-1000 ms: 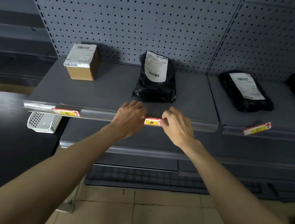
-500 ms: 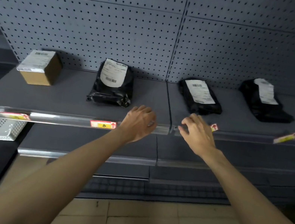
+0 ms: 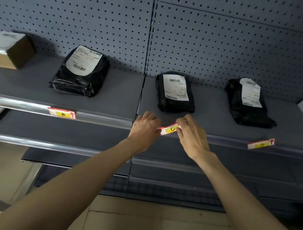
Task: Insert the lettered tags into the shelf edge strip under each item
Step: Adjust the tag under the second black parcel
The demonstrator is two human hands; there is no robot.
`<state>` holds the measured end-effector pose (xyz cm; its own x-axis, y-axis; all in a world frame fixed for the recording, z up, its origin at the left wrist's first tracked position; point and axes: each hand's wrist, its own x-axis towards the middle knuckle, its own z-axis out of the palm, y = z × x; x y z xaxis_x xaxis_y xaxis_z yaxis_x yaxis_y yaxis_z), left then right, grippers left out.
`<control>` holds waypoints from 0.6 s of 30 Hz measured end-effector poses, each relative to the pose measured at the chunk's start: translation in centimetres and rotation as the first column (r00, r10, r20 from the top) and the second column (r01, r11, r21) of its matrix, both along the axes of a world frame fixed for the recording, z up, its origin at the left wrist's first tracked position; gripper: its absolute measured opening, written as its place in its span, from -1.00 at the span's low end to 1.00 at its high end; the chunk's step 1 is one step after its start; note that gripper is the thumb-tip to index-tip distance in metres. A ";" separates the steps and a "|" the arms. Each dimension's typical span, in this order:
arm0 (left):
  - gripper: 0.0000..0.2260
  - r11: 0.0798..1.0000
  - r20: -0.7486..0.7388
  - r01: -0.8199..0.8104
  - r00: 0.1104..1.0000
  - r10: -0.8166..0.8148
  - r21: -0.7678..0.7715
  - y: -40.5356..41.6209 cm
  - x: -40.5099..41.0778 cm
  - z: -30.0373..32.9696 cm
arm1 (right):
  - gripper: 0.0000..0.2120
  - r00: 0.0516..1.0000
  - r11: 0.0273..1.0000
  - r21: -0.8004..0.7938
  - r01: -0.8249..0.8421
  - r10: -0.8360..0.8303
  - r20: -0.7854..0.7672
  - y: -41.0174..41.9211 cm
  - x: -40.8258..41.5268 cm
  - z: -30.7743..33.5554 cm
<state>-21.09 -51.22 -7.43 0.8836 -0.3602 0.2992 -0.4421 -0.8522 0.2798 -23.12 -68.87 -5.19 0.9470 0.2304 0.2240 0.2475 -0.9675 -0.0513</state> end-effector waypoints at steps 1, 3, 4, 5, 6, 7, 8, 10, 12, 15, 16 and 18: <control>-0.83 1.000 -0.003 -0.011 1.000 0.011 0.004 -0.5 0.1 -0.3 | -0.83 1.000 1.000 0.002 -0.003 0.003 0.004 -0.2 0.1 -0.1; -0.85 0.999 -0.005 -0.033 0.999 0.033 -0.002 -1.3 0.1 -0.7 | -0.87 1.000 1.000 0.001 0.002 -0.002 0.012 -0.6 0.3 -0.2; -0.86 0.998 -0.005 -0.054 0.999 0.054 -0.017 -1.6 0.2 -0.9 | -0.88 1.000 1.000 0.002 0.004 -0.004 0.014 -0.8 0.3 -0.3; -0.88 0.996 -0.004 -0.079 0.997 0.079 -0.039 -2.0 0.3 -1.0 | -0.88 1.000 1.000 0.009 0.004 -0.004 0.018 -1.1 0.4 -0.3; -0.88 0.993 -0.006 -0.104 0.995 0.104 -0.062 -2.2 0.4 -1.0 | -0.86 1.000 1.000 0.021 0.004 -0.005 0.023 -1.2 0.4 -0.3; -0.88 0.990 -0.009 -0.119 0.993 0.119 -0.080 -2.5 0.5 -1.0 | -0.84 1.000 0.999 0.032 0.004 -0.005 0.029 -1.4 0.6 -0.3; -0.89 0.990 -0.002 -0.118 0.993 0.119 -0.080 -2.5 0.6 -1.0 | -0.84 0.999 0.999 0.035 0.003 -0.004 0.034 -1.5 0.7 -0.3; -0.90 0.997 0.030 -0.075 0.997 0.075 -0.023 -2.4 0.7 -1.0 | -0.91 1.000 1.000 0.010 -0.003 0.002 0.025 -1.5 0.9 -0.3; -0.94 0.996 0.062 -0.019 0.998 0.013 0.086 -2.0 1.0 -1.1 | -0.95 1.000 1.000 0.011 -0.007 0.007 0.020 -1.4 1.0 -0.5; -0.94 0.979 0.093 0.026 0.995 -0.045 0.201 -1.3 1.6 -0.8 | -0.95 1.000 0.999 0.042 -0.010 0.009 0.017 -1.4 1.1 -0.9; -0.93 0.973 0.097 0.043 0.993 -0.066 0.226 -1.1 1.7 -0.7 | -0.95 1.000 0.999 0.034 -0.005 0.004 0.018 -1.4 1.0 -1.1; -0.92 0.961 0.095 0.073 0.990 -0.102 0.267 -0.8 2.0 -0.7 | -0.95 1.000 1.000 0.014 0.013 -0.013 0.006 -1.2 0.9 -1.6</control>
<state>-19.14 -52.02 -8.13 0.8133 -0.5129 0.2748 -0.5332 -0.8460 -0.0009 -22.19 -70.09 -6.78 0.9485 0.2148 0.2328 0.2350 -0.9700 -0.0628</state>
